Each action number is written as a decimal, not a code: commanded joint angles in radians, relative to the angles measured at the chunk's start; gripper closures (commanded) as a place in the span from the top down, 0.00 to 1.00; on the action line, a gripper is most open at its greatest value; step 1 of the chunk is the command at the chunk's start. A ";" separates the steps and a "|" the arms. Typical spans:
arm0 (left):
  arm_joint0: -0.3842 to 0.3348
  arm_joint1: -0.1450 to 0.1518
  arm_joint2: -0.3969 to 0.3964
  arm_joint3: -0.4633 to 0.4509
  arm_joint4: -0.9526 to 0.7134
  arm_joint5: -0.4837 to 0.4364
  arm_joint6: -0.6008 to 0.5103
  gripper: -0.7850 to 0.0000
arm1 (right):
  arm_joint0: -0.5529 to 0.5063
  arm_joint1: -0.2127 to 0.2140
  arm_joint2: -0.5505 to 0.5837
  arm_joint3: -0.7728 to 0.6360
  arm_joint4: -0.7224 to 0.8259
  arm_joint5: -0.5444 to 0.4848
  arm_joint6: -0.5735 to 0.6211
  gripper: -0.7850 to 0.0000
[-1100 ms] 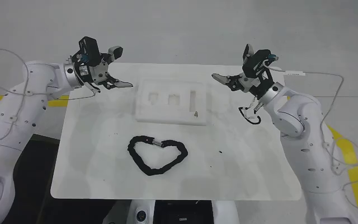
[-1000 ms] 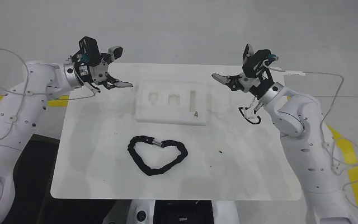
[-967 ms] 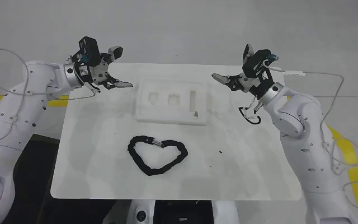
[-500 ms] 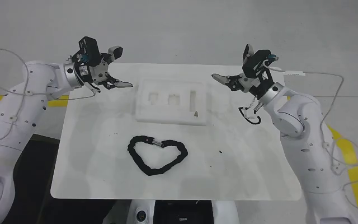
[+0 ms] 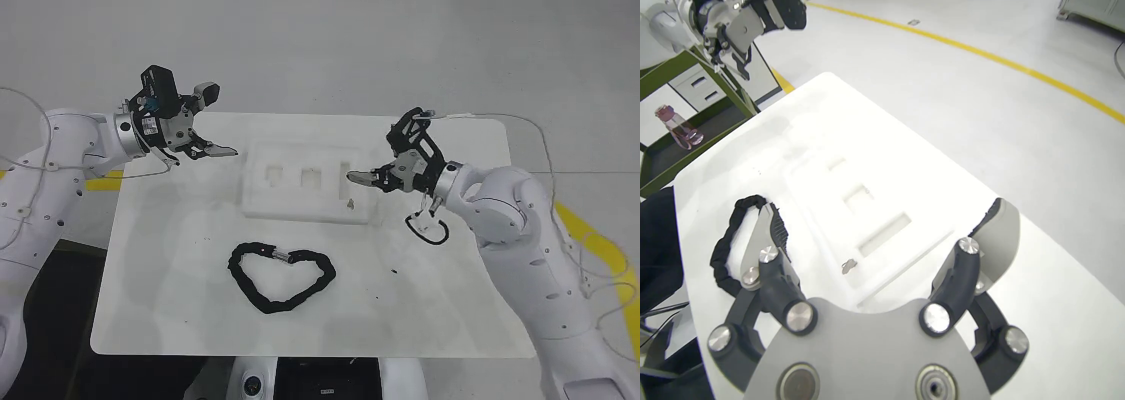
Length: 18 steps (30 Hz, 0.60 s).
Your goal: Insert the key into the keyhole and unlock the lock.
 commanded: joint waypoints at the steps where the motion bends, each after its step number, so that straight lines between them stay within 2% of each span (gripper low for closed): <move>1: 0.000 0.000 0.000 0.000 0.000 0.000 0.000 1.00 | 0.025 -0.002 -0.028 -0.003 0.030 0.019 0.091 1.00; 12: 0.000 0.000 0.000 0.000 0.000 0.000 0.000 1.00 | 0.120 -0.023 -0.187 0.051 0.128 0.107 0.357 1.00; 18: 0.000 0.000 0.000 0.000 0.000 0.000 0.000 1.00 | 0.158 -0.031 -0.236 0.088 0.106 0.155 0.415 1.00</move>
